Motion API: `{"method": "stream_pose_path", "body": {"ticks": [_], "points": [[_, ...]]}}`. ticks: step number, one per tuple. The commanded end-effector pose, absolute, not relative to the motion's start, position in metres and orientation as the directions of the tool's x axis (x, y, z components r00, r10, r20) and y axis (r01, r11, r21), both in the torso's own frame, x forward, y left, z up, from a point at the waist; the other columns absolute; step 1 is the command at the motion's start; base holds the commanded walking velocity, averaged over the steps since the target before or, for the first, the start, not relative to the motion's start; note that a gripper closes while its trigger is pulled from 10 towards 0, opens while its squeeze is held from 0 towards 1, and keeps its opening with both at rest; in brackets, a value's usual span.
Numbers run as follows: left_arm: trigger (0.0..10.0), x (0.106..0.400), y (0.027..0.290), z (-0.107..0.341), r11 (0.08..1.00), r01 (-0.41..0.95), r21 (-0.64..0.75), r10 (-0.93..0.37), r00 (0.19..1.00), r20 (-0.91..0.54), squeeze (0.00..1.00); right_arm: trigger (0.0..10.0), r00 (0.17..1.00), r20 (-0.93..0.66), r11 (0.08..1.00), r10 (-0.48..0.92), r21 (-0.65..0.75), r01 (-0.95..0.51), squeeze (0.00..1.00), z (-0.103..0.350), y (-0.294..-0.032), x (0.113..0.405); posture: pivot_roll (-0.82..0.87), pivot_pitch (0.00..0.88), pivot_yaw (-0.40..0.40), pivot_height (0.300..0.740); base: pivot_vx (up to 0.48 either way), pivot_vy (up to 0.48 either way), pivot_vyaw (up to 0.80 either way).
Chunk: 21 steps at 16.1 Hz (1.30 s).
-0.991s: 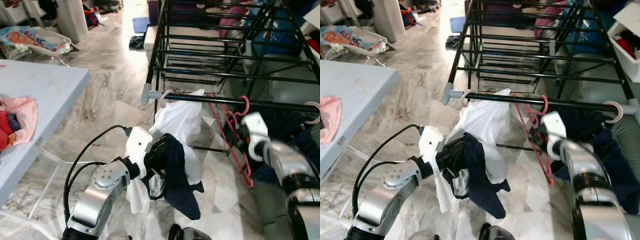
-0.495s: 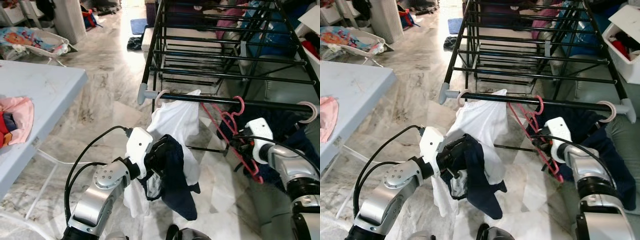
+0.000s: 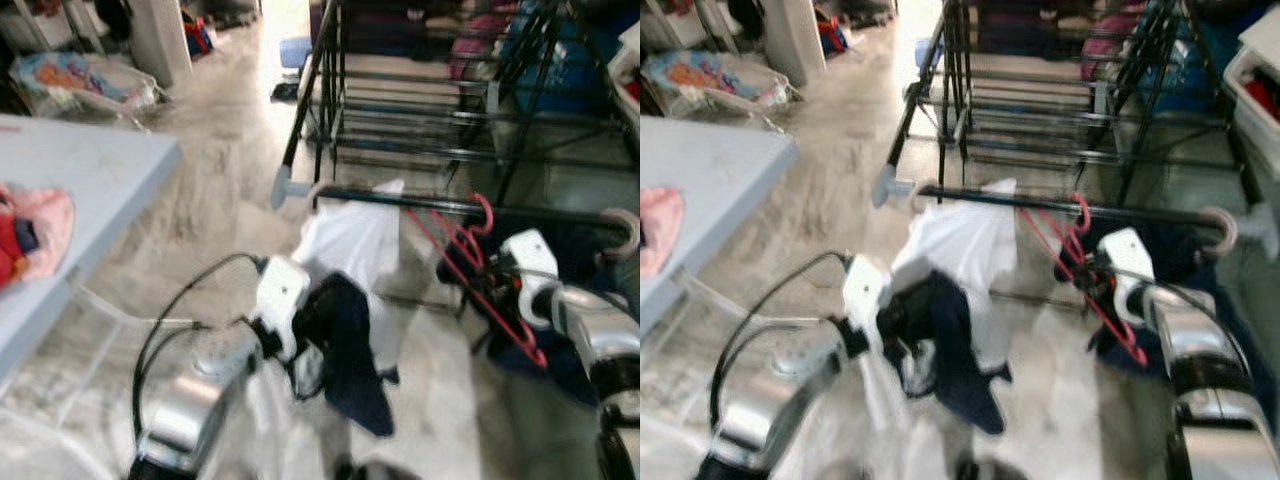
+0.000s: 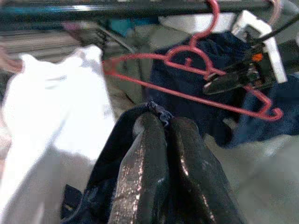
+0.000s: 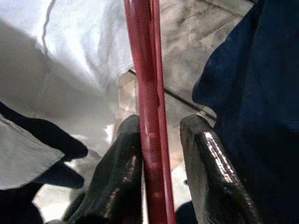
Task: Hang hanger
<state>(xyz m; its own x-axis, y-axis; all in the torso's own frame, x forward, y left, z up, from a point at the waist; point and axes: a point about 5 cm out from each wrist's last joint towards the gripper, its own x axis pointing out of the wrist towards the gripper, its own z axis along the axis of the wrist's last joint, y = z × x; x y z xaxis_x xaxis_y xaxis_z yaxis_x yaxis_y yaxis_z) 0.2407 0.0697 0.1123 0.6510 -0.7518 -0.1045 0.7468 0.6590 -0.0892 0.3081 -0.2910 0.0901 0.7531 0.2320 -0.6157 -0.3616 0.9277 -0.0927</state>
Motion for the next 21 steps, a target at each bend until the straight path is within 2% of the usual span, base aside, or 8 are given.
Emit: {"method": "stream_pose_path", "body": {"ticks": [1, 14, 16, 17, 18, 21], "points": [[10.0, 0.240, 0.068, 0.117, 0.652, 0.755, -0.073, -0.758, 0.646, -0.086, 0.00, 0.0, 0.748, -0.609, 0.918, 0.261, -0.083, -0.388, 0.00, 0.094, -0.287, 0.310, -0.01, 0.000, -0.037, 0.740, 0.000, 0.000, 0.00], [10.0, 0.238, 0.067, 0.116, 0.653, 0.754, -0.072, -0.757, 0.646, -0.101, 0.00, 0.0, 0.751, -0.592, 0.929, 0.292, -0.011, -0.369, 0.00, 0.103, -0.287, 0.306, 0.00, 0.000, -0.044, 0.740, 0.000, 0.000, 0.00], [10.0, 0.237, 0.067, 0.114, 0.649, 0.757, -0.077, -0.760, 0.641, -0.108, 0.00, 0.0, 0.807, -0.543, 0.962, 0.235, 0.013, -0.271, 0.00, 0.099, -0.282, 0.305, -0.01, 0.000, -0.043, 0.740, 0.000, 0.000, 0.00], [10.0, 0.236, 0.066, 0.113, 0.654, 0.753, -0.073, -0.755, 0.646, -0.112, 0.00, 0.0, 0.874, -0.452, 0.980, 0.176, 0.000, -0.197, 0.00, 0.100, -0.275, 0.304, -0.01, 0.000, -0.044, 0.740, 0.000, 0.000, 0.00], [10.0, 0.235, 0.067, 0.113, 0.659, 0.749, -0.071, -0.751, 0.650, -0.113, 0.00, 0.0, 0.905, -0.397, 0.986, 0.153, 0.004, -0.165, 0.00, 0.102, -0.270, 0.302, -0.01, 0.000, -0.043, 0.740, 0.000, 0.000, 0.00], [10.0, 0.233, 0.069, 0.112, 0.659, 0.747, -0.084, -0.752, 0.650, -0.112, 0.00, 0.0, 0.968, -0.250, 1.000, 0.008, 0.030, 0.000, 0.00, 0.088, -0.252, 0.273, 0.00, 0.000, -0.030, 0.740, 0.000, 0.000, 0.00]]}}
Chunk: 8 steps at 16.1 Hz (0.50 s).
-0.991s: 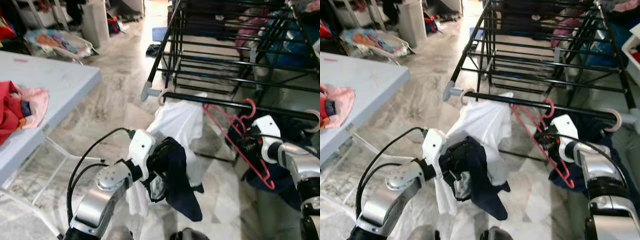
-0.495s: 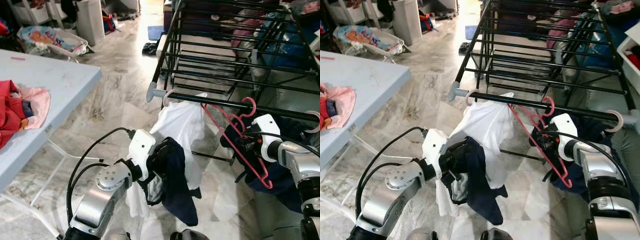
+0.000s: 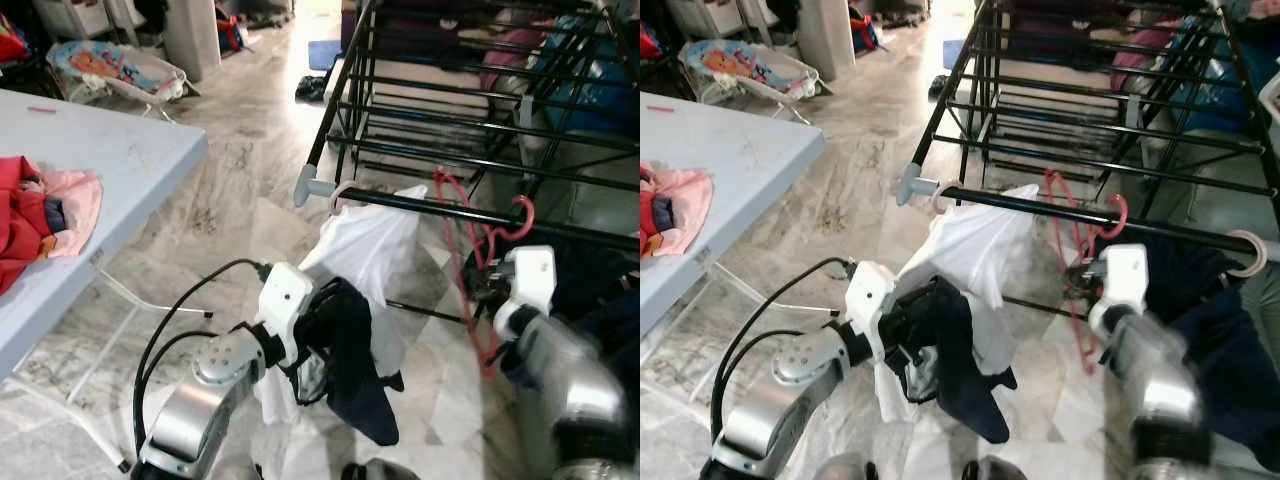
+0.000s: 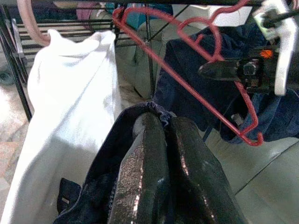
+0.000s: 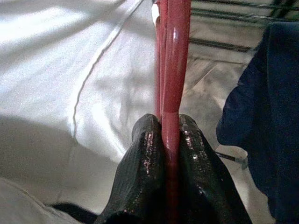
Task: Hang hanger
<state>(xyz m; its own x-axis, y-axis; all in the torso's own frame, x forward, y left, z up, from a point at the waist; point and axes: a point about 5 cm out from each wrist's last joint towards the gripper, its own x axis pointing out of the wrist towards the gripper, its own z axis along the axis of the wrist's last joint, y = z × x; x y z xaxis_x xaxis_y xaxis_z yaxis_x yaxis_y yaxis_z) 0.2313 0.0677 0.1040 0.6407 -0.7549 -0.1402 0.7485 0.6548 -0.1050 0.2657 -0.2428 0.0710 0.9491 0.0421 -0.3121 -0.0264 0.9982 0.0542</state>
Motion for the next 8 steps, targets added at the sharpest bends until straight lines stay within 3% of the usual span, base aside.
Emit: {"method": "stream_pose_path", "body": {"ticks": [1, 4, 5, 6, 7, 8], "points": [[10.0, 0.232, 0.071, 0.111, 0.656, 0.751, -0.078, -0.754, 0.646, -0.121, 0.00, 0.0, 0.971, -0.239, 0.999, -0.027, 0.022, 0.033, 0.00, 0.078, -0.244, 0.258, 0.00, 0.000, -0.020, 0.740, 0.000, 0.000, 0.00], [10.0, 0.234, 0.074, 0.109, 0.643, 0.764, -0.060, -0.764, 0.632, -0.133, 0.00, 0.0, 0.965, -0.248, 0.996, -0.086, -0.006, 0.088, 0.00, 0.058, -0.226, 0.231, -0.01, 0.000, -0.006, 0.740, 0.000, 0.000, 0.00], [10.0, 0.235, 0.073, 0.109, 0.641, 0.766, -0.055, -0.765, 0.630, -0.134, 0.00, 2.0, 0.952, -0.280, 0.992, -0.125, -0.025, 0.123, 0.00, 0.050, -0.227, 0.227, -0.01, 0.000, -0.004, 0.740, 0.000, 0.000, 0.00], [10.0, 0.237, 0.071, 0.109, 0.639, 0.768, -0.047, -0.766, 0.629, -0.132, 0.00, 7.3, 0.933, -0.321, 0.986, -0.161, -0.020, 0.164, 0.00, 0.042, -0.229, 0.224, -0.01, 0.000, 0.000, 0.740, 0.000, 0.000, 0.00], [10.0, 0.237, 0.070, 0.109, 0.636, 0.770, -0.045, -0.768, 0.627, -0.133, 0.00, 10.0, 0.934, -0.315, 0.985, -0.169, -0.032, 0.168, 0.00, 0.042, -0.229, 0.224, -0.01, 0.000, 0.001, 0.740, 0.000, 0.000, 0.00], [10.0, 0.237, 0.069, 0.109, 0.634, 0.772, -0.044, -0.770, 0.624, -0.135, 0.00, 10.0, 0.936, -0.301, 0.983, -0.182, -0.033, 0.180, 0.00, 0.044, -0.229, 0.224, -0.01, 0.000, -0.001, 0.740, -0.296, 0.000, 0.00]]}}
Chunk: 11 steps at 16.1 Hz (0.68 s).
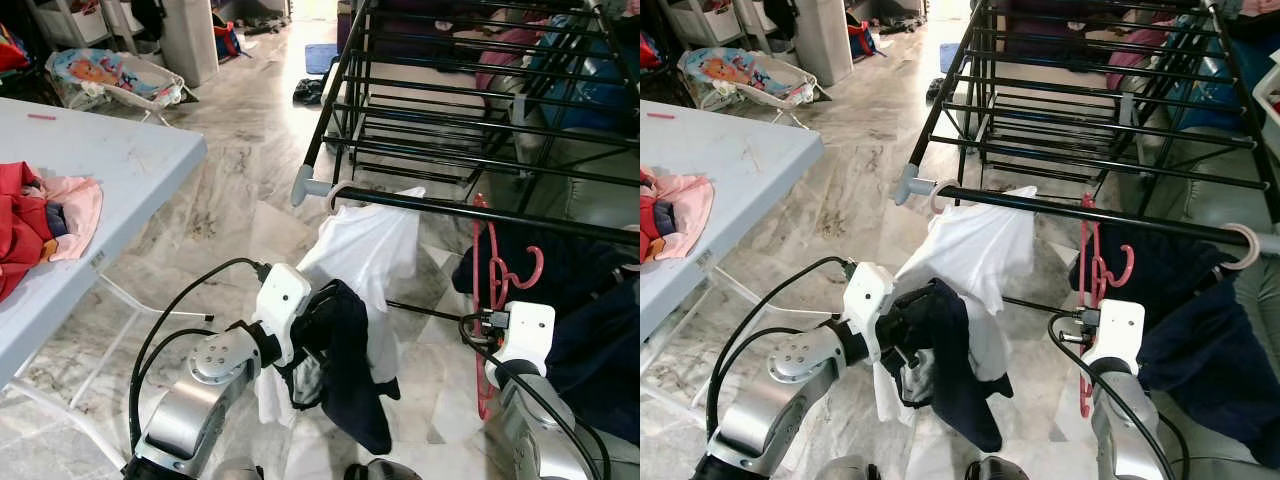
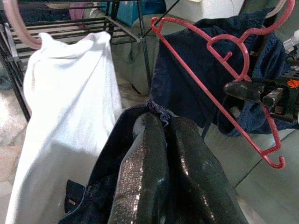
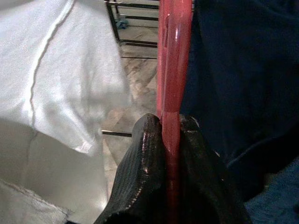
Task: Hang hanger
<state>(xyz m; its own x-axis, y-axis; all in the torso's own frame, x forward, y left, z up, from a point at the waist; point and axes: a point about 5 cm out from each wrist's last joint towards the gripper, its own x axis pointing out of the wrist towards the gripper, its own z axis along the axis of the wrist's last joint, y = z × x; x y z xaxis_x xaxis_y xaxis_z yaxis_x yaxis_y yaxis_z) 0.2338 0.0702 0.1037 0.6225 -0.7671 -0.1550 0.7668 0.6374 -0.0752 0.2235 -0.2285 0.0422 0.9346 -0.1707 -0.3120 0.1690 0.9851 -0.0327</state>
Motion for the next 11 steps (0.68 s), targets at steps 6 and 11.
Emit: {"method": "stream_pose_path", "body": {"ticks": [6, 11], "points": [[10.0, 0.2381, 0.0676, 0.1081, 0.634, 0.773, -0.040, -0.769, 0.624, -0.137, 0.00, 10.0, 0.922, -0.318, 0.973, -0.223, -0.013, 0.231, 0.00, 0.0387, -0.2342, 0.2295, -0.01, 0.000, -0.006, 0.740, -0.189, 0.000, 0.00], [10.0, 0.2389, 0.0641, 0.1069, 0.625, 0.780, -0.038, -0.776, 0.615, -0.136, 0.00, 10.0, 0.909, -0.350, 0.969, -0.226, 0.018, 0.247, 0.00, 0.0355, -0.2378, 0.2319, -0.02, 0.000, -0.013, 0.740, -0.418, 0.000, 0.00]]}}
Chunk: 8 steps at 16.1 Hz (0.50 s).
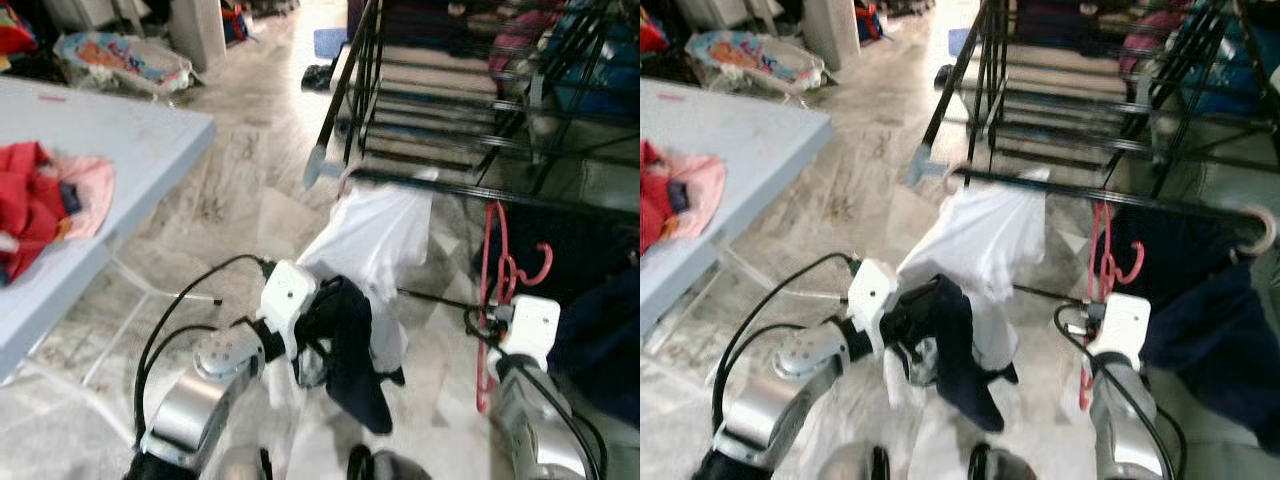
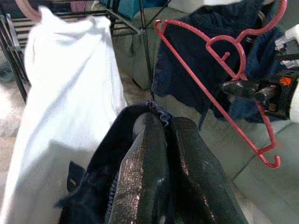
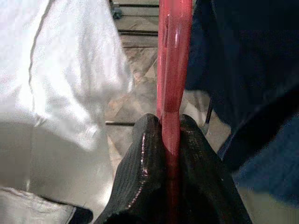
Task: Hang hanger
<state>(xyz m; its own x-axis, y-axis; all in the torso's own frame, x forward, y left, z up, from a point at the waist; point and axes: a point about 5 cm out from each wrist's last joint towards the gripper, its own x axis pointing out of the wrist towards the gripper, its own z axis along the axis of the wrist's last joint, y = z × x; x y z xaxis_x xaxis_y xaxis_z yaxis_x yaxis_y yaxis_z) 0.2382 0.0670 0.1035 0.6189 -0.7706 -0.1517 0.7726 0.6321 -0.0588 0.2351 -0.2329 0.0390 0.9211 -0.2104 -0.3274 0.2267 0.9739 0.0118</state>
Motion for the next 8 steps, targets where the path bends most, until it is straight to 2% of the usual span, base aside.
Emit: {"method": "stream_pose_path", "body": {"ticks": [1, 4, 6, 8], "points": [[10.0, 0.2392, 0.0635, 0.1067, 0.624, 0.780, -0.038, -0.777, 0.615, -0.136, 0.00, 10.0, 0.911, -0.352, 0.971, -0.214, 0.021, 0.237, 0.00, 0.0355, -0.2365, 0.2332, -0.02, 0.000, -0.014, 0.740, 0.000, 0.000, 0.00], [10.0, 0.2400, 0.0619, 0.1065, 0.624, 0.781, -0.035, -0.777, 0.615, -0.134, 0.00, 10.0, 0.914, -0.342, 0.976, -0.217, -0.073, 0.205, 0.00, 0.0354, -0.2348, 0.2373, -0.02, 0.000, -0.016, 0.740, 0.000, 0.000, 0.00], [10.0, 0.2404, 0.0616, 0.1059, 0.623, 0.781, -0.031, -0.777, 0.615, -0.134, 0.00, 10.0, 0.910, -0.340, 0.971, -0.237, -0.051, 0.234, 0.00, 0.0369, -0.2346, 0.2395, -0.02, 0.000, -0.018, 0.740, -0.435, 0.000, 0.00], [10.0, 0.2420, 0.0610, 0.1055, 0.626, 0.779, -0.025, -0.775, 0.618, -0.131, 0.00, 10.0, 0.917, -0.345, 0.980, -0.200, -0.069, 0.188, 0.00, 0.0386, -0.2340, 0.2432, -0.03, 0.000, -0.019, 0.740, 0.000, 0.000, 0.00]]}}
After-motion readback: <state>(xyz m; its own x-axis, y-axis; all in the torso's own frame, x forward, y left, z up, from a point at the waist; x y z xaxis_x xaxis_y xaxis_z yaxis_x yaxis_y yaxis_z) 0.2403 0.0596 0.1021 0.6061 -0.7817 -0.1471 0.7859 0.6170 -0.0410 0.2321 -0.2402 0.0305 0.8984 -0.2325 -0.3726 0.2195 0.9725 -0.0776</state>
